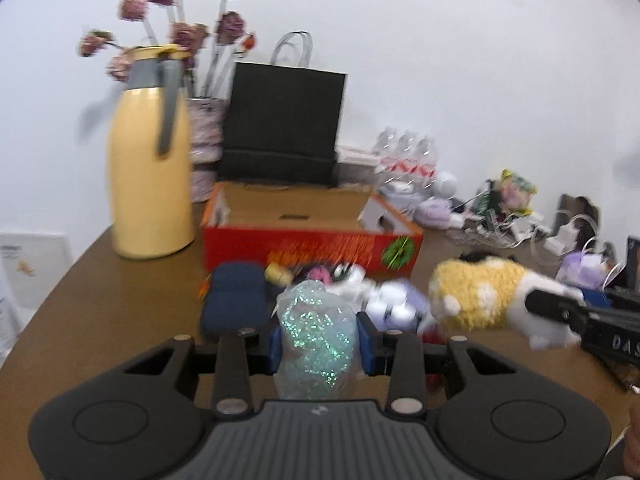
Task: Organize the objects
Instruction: 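Carry both items into the cardboard box and open both tools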
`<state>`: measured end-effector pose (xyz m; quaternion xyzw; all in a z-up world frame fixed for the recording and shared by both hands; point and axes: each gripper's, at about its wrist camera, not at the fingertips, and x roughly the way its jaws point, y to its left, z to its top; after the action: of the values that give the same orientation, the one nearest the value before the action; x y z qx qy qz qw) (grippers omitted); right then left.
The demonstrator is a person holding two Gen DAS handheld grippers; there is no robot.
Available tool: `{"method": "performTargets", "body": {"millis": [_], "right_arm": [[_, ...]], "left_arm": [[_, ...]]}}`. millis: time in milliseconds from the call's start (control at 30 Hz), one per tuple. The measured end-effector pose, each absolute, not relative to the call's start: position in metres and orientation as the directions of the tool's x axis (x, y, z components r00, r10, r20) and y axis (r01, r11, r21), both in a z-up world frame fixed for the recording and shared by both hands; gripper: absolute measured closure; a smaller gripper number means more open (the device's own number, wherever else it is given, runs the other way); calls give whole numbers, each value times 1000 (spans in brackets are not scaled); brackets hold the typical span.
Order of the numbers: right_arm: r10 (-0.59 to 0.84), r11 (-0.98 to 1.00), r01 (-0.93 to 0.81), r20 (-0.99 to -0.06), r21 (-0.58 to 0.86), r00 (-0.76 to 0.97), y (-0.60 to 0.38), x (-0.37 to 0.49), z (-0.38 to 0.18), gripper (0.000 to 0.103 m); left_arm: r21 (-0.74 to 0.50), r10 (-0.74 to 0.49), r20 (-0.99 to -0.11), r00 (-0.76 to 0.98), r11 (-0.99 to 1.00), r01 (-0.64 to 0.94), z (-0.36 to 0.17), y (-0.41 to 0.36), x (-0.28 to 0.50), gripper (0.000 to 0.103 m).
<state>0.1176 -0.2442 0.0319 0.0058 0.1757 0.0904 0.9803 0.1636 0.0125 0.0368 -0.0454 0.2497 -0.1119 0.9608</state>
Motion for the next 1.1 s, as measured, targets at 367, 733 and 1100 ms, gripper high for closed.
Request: {"method": "performTargets", "body": {"millis": [367,733,1100], "right_arm": [[133,985,-164,-348,-59,928,-217,351,78,57],[-66,987,-31,-574,-157,816,-194,570,4,31],[-35,996,-22,-599,-88,800,-212,575,10,0]], "left_arm": [[-84,-179,-580,795,984,160,69,34,450,68],[93,-4,-675,738,992,90,-12,30,589,22],[58,-12,-683,730,996,71,10,26,570,17]]}}
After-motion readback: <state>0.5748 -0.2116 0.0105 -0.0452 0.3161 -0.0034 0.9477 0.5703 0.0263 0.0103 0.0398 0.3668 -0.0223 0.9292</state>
